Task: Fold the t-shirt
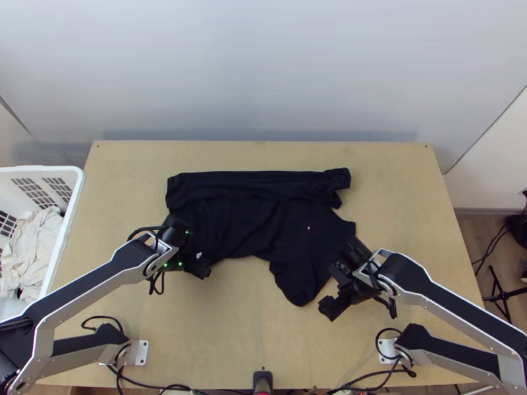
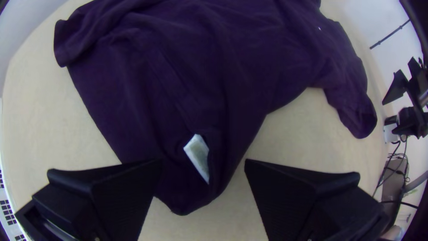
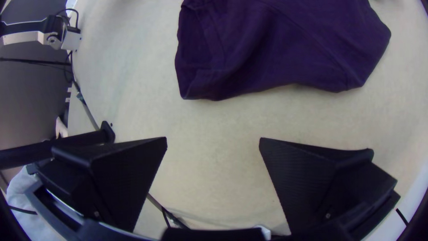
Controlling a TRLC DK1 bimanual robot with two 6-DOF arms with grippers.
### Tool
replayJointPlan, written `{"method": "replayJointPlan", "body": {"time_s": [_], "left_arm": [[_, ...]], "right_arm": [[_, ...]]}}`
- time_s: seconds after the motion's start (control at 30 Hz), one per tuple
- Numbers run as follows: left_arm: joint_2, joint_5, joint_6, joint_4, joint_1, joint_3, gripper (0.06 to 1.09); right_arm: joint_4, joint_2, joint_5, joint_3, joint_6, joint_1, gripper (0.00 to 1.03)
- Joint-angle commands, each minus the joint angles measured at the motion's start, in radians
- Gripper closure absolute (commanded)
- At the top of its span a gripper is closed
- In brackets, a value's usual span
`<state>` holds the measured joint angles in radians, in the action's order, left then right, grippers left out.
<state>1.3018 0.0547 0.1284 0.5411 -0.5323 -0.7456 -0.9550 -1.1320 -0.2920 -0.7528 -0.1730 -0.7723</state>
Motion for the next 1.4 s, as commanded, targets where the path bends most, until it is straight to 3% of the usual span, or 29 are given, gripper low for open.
{"method": "replayJointPlan", "body": {"time_s": [0.0,0.37,0.63,0.7,0.87,0.9,0.93,1.0,1.03,1.07,1.37], "left_arm": [[0.007,-0.007,0.019,-0.004,0.011,-0.006,0.19],[0.027,-0.007,0.040,-0.004,0.023,-0.011,0.20],[0.040,-0.007,0.066,-0.003,0.025,-0.014,0.19],[0.054,-0.007,0.076,0.003,0.018,-0.012,0.20],[0.082,-0.007,0.097,0.011,0.014,-0.020,0.20],[0.080,-0.007,0.099,0.013,0.017,-0.021,0.24],[0.080,-0.007,0.099,0.011,0.026,-0.026,0.40],[0.090,0.004,0.089,0.000,0.058,-0.037,0.97],[0.096,0.030,0.086,0.003,0.083,-0.037,0.97],[0.093,0.050,0.083,0.003,0.103,-0.035,0.97],[-0.024,0.094,0.080,0.074,0.173,-0.035,0.97]], "right_arm": [[0.018,-0.012,-0.001,0.000,-0.013,-0.002,0.07],[0.191,-0.137,0.002,-0.017,-0.082,-0.008,0.06],[0.226,-0.207,0.134,-0.014,-0.074,-0.071,0.07],[0.236,-0.229,0.175,-0.010,-0.069,-0.081,0.17],[0.233,-0.265,0.203,0.009,-0.042,-0.127,0.23],[0.233,-0.264,0.203,0.013,-0.040,-0.139,0.33],[0.233,-0.264,0.203,0.015,-0.033,-0.145,0.47],[0.237,-0.261,0.203,0.015,-0.017,-0.145,0.78],[0.242,-0.258,0.203,0.013,-0.008,-0.145,0.95],[0.243,-0.256,0.203,0.010,-0.006,-0.145,1.00],[0.205,-0.127,0.205,0.052,0.001,-0.093,1.00]]}}
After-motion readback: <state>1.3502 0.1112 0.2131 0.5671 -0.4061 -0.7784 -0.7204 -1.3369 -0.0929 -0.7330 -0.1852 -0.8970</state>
